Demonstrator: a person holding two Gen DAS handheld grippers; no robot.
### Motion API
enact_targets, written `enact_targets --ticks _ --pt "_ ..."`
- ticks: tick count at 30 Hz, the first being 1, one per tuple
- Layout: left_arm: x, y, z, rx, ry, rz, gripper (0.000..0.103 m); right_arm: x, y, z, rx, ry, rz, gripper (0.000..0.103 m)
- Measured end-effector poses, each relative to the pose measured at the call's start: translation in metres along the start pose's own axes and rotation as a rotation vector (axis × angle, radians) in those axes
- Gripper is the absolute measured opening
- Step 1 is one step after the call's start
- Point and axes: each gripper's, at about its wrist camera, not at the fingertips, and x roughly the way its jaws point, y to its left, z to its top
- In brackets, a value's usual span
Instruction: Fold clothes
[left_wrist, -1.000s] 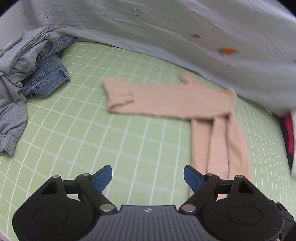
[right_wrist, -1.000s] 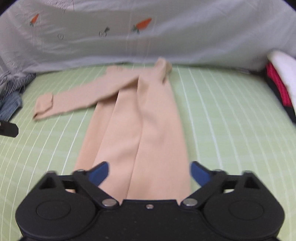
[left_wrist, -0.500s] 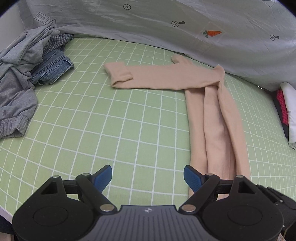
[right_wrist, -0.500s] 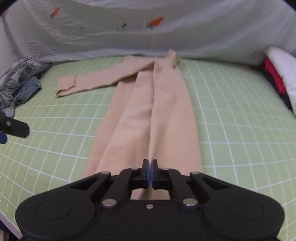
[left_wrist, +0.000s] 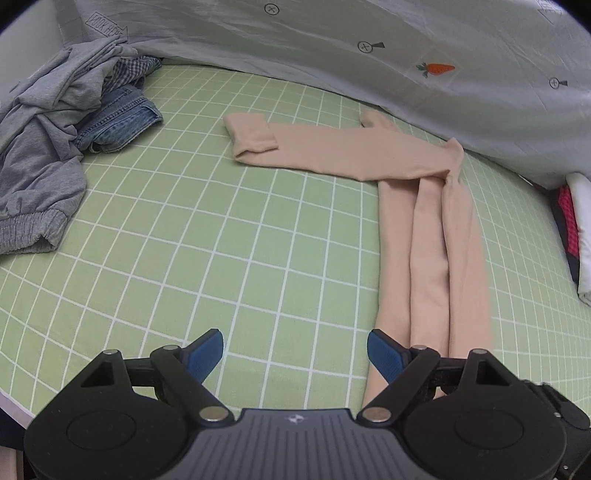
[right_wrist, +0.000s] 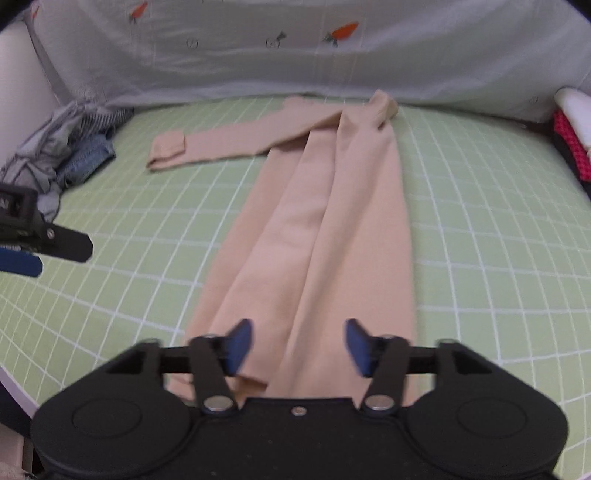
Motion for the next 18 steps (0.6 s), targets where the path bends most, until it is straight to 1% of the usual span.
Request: enact_targets --ticks 1,2,3,6,9,14,18 --pt "0.0 -0.001 0.002 -0.004 -0.004 0.001 0.086 -0.002 -0.002 0.004 -0.001 -0.022 0.005 0.096" --pt "0.001 -0.002 0.004 -0.008 -0.008 0.002 0.086 -0.005 -0.005 0.007 -0.001 -0.044 0.015 0.103" --pt "0.002 -0.003 0.008 -0.011 -0.011 0.004 0.087 -0.006 -0.007 0.01 0.0 -0.062 0.028 0.103" --pt "0.006 -0.005 0.018 -0.018 -0.021 0.01 0.089 -0.005 -0.013 0.02 -0.003 -0.083 0.021 0.103" --pt "0.012 -0.007 0.032 -0.032 -0.032 0.017 0.089 0.0 -0.021 0.029 -0.005 -0.095 -0.016 0.103" --pt "0.026 -0.002 0.061 -0.057 -0.046 0.034 0.089 0.014 -0.044 0.051 0.057 -0.118 -0.061 0.103" --pt "0.045 0.004 0.09 -0.076 -0.047 0.046 0.089 0.032 -0.063 0.073 0.099 -0.133 -0.102 0.103"
